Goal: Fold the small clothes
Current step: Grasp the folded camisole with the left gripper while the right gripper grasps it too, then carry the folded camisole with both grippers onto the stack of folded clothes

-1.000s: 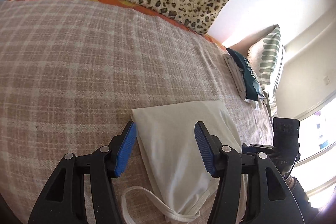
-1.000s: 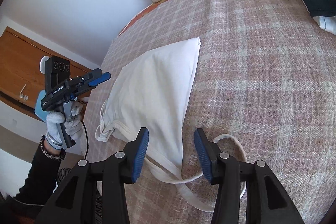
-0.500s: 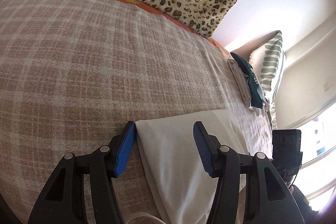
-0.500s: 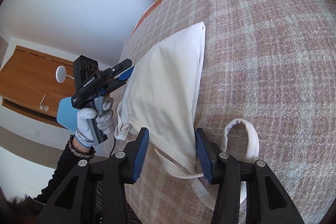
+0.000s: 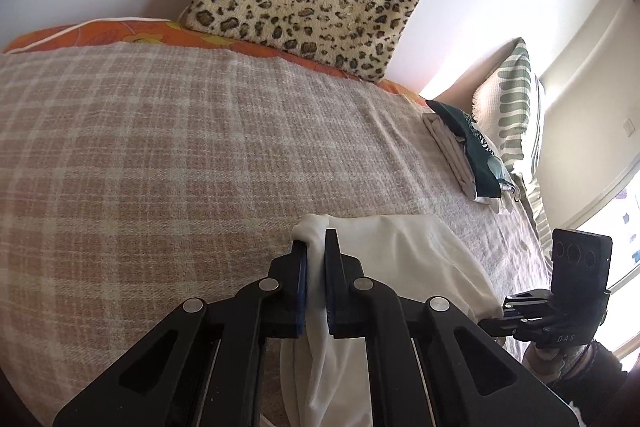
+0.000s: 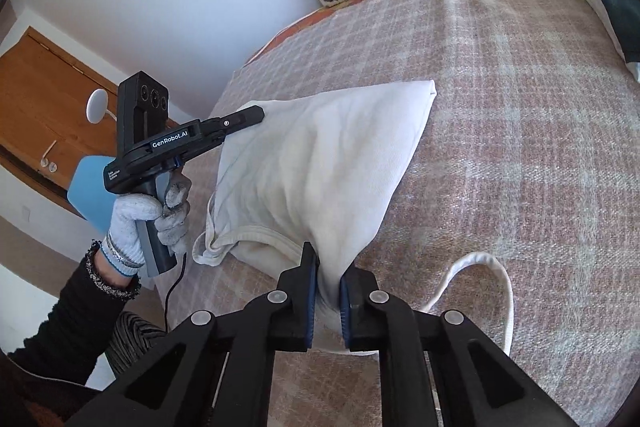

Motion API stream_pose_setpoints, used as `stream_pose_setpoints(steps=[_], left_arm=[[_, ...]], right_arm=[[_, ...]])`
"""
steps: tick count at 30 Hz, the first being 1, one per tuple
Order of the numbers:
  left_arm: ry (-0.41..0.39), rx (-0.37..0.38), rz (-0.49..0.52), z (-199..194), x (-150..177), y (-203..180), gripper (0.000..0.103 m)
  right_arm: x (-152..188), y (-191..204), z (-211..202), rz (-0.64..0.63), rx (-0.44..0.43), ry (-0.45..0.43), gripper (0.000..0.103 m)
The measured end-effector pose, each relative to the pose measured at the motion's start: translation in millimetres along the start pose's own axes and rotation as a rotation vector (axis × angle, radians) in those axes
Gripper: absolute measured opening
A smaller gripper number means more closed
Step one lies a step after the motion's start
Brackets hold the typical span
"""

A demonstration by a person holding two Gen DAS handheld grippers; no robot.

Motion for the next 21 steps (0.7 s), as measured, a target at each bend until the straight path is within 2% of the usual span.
stream_pose_setpoints(steps=[5, 10, 15, 21], left_arm=[[-0.052, 0.026, 0.062, -14, -17, -29, 0.006], [-0.088, 0.068, 0.098, -14, -36, -62, 0.005], [-0.114, 0.137, 0.128, -3, -52, -105, 0.005], [-0.132, 0.218, 0.161, 23, -66, -158, 0.005]], right_arm=[[-5, 16, -16, -0.08, 0.043, -0.038, 0.007], [-11, 13, -45, -0.094, 0.068, -0.089, 0.006], [-22, 3, -88, -0.11, 0.119, -0.156, 0.006], [-29, -29, -143, -0.098, 0.187, -0.21, 0.006]])
Point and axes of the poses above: each gripper's, at about its wrist camera, not at the fingertips, and z roughly the way its jaws point, y to its left, x to its underside, the point moved 1 cm from there along z, roughly the way its jaws point, and after that the axes turned 9 degrees about -y, right-handed, at the moved point
